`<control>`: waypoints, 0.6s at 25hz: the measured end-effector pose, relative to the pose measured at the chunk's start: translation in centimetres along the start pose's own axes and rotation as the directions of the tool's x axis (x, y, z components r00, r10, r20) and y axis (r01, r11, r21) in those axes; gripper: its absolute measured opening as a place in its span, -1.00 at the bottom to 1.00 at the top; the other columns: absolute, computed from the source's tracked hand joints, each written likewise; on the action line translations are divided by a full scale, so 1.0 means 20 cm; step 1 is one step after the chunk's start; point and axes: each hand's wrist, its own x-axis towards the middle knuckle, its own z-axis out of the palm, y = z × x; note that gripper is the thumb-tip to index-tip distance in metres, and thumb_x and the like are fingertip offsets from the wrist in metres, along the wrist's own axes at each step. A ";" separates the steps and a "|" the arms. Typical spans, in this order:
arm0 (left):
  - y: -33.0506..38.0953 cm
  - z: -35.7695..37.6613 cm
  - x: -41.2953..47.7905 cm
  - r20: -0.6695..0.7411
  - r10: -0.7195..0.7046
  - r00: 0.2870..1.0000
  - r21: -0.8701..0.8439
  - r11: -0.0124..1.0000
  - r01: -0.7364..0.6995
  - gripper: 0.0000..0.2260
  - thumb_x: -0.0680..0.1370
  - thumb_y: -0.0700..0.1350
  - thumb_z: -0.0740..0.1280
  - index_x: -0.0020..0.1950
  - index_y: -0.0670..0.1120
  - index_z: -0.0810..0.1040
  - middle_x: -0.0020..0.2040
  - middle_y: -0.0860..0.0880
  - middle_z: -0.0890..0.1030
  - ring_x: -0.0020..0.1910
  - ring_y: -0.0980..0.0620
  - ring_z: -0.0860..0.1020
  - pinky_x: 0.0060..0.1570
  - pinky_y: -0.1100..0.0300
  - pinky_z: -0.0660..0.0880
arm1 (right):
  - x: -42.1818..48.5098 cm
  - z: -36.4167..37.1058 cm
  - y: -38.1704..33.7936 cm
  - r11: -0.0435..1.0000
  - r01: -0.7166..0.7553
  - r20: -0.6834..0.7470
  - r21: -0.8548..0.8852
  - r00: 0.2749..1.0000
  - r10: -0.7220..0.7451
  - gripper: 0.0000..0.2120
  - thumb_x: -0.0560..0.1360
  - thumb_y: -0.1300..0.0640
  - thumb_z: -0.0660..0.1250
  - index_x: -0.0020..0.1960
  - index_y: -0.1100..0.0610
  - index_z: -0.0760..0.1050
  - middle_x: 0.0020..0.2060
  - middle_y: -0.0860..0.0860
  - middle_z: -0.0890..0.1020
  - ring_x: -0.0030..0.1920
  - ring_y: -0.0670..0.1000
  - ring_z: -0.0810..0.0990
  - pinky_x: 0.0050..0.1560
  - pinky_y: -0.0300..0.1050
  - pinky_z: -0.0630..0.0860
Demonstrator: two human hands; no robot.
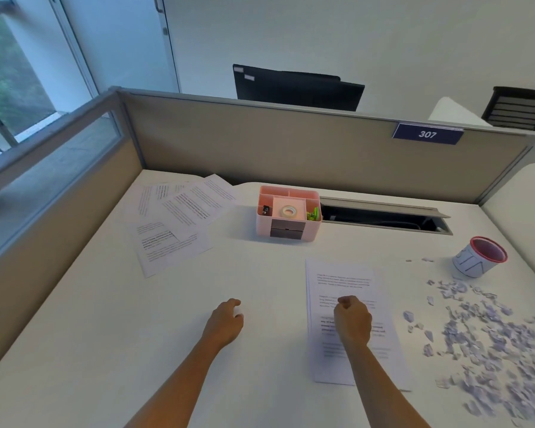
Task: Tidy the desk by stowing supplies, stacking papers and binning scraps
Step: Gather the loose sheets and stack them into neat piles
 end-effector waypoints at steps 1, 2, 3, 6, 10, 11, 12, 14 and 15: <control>-0.05 -0.06 0.01 -0.018 -0.013 1.000 0.012 1.000 0.013 -0.64 0.61 -0.14 0.20 0.42 -0.07 0.37 0.42 -0.07 0.41 0.39 -0.03 0.40 0.36 0.10 0.32 | -0.02 0.06 -0.05 1.000 0.020 0.021 0.000 1.000 -0.020 -0.75 0.48 0.22 0.21 0.08 0.07 0.58 -0.02 0.10 0.62 0.02 0.17 0.56 -0.05 0.07 0.59; -0.10 -0.13 0.02 -0.034 -0.024 0.999 0.021 0.999 0.025 -0.64 0.61 -0.14 0.20 0.42 -0.07 0.37 0.42 -0.07 0.41 0.39 -0.03 0.40 0.35 0.11 0.32 | -0.05 0.12 -0.10 0.999 0.042 0.041 0.002 0.998 -0.042 -0.75 0.47 0.23 0.21 0.07 0.08 0.58 -0.03 0.10 0.63 0.02 0.17 0.56 -0.06 0.05 0.58; -0.15 -0.19 0.03 -0.047 -0.034 0.998 0.028 0.999 0.036 -0.64 0.61 -0.14 0.20 0.42 -0.07 0.37 0.42 -0.07 0.41 0.38 -0.04 0.40 0.35 0.11 0.32 | -0.08 0.18 -0.15 0.998 0.058 0.058 0.000 0.997 -0.058 -0.75 0.47 0.24 0.21 0.06 0.09 0.59 -0.04 0.10 0.63 0.03 0.17 0.56 -0.07 0.01 0.56; -0.28 -0.36 0.07 -0.079 -0.060 0.995 0.025 0.998 0.062 -0.65 0.61 -0.13 0.20 0.41 -0.07 0.38 0.40 -0.08 0.42 0.37 -0.04 0.41 0.35 0.09 0.34 | -0.17 0.36 -0.29 0.994 0.101 0.114 -0.028 0.989 -0.097 -0.75 0.46 0.26 0.22 0.05 0.11 0.60 -0.03 0.10 0.64 0.04 0.14 0.56 -0.06 -0.07 0.51; -0.42 -0.56 0.13 -0.129 -0.073 0.989 0.024 0.997 0.077 -0.65 0.60 -0.13 0.20 0.40 -0.03 0.38 0.39 -0.06 0.43 0.35 -0.04 0.41 0.33 0.07 0.36 | -0.28 0.60 -0.47 0.986 0.153 0.183 -0.060 0.973 -0.140 -0.76 0.47 0.24 0.23 0.05 0.09 0.60 -0.03 0.10 0.60 0.08 0.15 0.53 -0.02 -0.02 0.55; -0.45 -0.60 0.15 -0.144 -0.068 0.987 0.030 0.997 0.073 -0.65 0.60 -0.13 0.19 0.40 -0.02 0.38 0.39 -0.05 0.42 0.36 -0.04 0.41 0.33 0.07 0.35 | -0.30 0.65 -0.51 0.983 0.167 0.195 -0.077 0.969 -0.149 -0.76 0.47 0.23 0.23 0.06 0.08 0.59 -0.02 0.10 0.58 0.11 0.15 0.51 -0.02 -0.03 0.53; -0.48 -0.64 0.17 -0.160 -0.064 0.985 0.039 0.997 0.072 -0.64 0.60 -0.13 0.19 0.40 -0.01 0.37 0.40 -0.04 0.41 0.36 -0.04 0.40 0.33 0.06 0.35 | -0.33 0.70 -0.56 0.978 0.184 0.209 -0.102 0.965 -0.160 -0.76 0.48 0.22 0.23 0.08 0.08 0.58 0.00 0.10 0.57 0.13 0.15 0.48 -0.02 -0.06 0.50; -0.52 -0.72 0.22 -0.195 -0.053 0.979 0.073 0.995 0.068 -0.64 0.61 -0.13 0.18 0.41 0.00 0.36 0.40 -0.03 0.40 0.37 -0.03 0.39 0.33 0.05 0.34 | -0.36 0.80 -0.66 0.956 0.243 0.249 -0.162 0.948 -0.198 -0.76 0.49 0.20 0.23 0.12 0.07 0.56 0.03 0.09 0.55 0.18 0.14 0.43 -0.02 -0.07 0.45; -0.54 -0.76 0.25 -0.214 -0.042 0.976 0.095 0.993 0.064 -0.64 0.61 -0.13 0.18 0.41 0.00 0.35 0.40 -0.03 0.40 0.37 -0.03 0.39 0.33 0.05 0.34 | -0.37 0.85 -0.71 0.946 0.271 0.269 -0.180 0.938 -0.217 -0.76 0.50 0.18 0.23 0.13 0.06 0.55 0.05 0.09 0.54 0.19 0.13 0.41 0.00 -0.06 0.45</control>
